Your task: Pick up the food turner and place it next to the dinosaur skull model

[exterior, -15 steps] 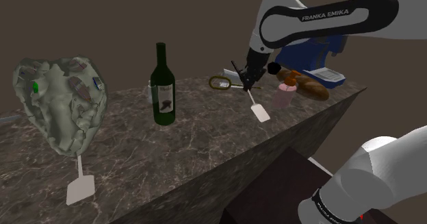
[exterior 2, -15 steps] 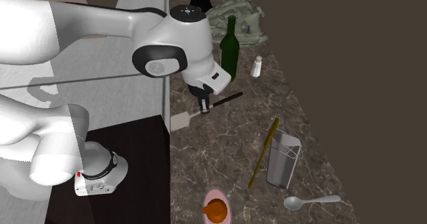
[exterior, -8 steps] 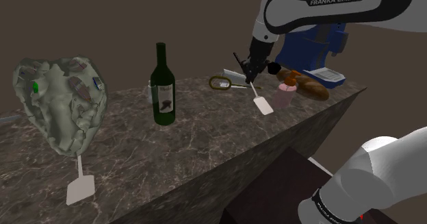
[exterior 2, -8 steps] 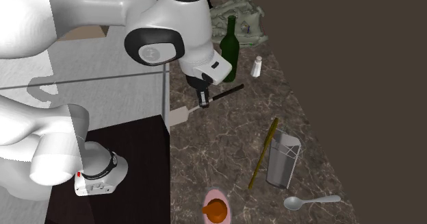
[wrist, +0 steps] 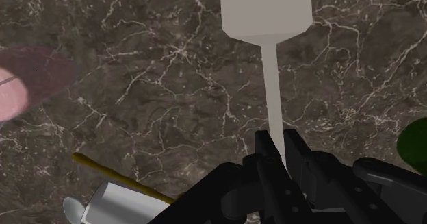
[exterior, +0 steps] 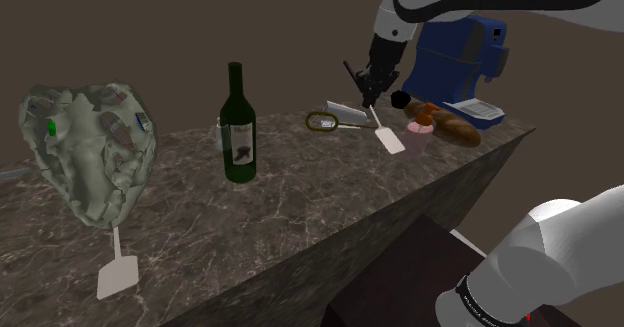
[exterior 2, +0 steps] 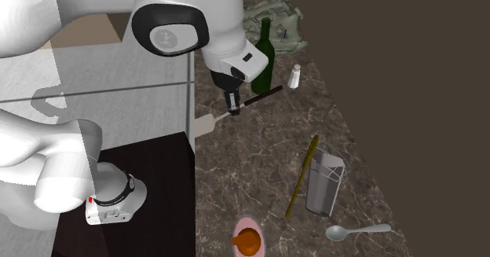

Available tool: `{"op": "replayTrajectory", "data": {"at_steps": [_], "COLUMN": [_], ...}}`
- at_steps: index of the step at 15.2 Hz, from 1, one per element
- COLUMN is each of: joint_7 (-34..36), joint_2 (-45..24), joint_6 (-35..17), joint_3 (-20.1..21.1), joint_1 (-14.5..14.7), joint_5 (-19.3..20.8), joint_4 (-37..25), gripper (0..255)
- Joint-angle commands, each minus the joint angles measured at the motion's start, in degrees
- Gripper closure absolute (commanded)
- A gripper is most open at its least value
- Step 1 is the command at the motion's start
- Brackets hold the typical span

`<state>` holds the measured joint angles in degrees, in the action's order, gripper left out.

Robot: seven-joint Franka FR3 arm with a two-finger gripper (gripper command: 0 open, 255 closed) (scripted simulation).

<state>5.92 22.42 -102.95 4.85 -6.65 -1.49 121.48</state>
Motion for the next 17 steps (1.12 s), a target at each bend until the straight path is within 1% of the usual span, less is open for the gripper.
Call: {"op": "replayTrajectory", "data": {"at_steps": [1, 15, 17], "joint_7": [0.02, 0.12, 2.97], "joint_2": [-0.13, -2.34, -2.83], "joint_6": [1.57, 12.24, 12.26], "joint_3": [-0.02, -0.11, 1.87], "joint_1": [-0.01, -0.14, 0.79], "joint_5": [0.02, 0.24, -0.2], "joint_4": [-1.67, -14.56, -15.1], "gripper": [255, 255, 255]}}
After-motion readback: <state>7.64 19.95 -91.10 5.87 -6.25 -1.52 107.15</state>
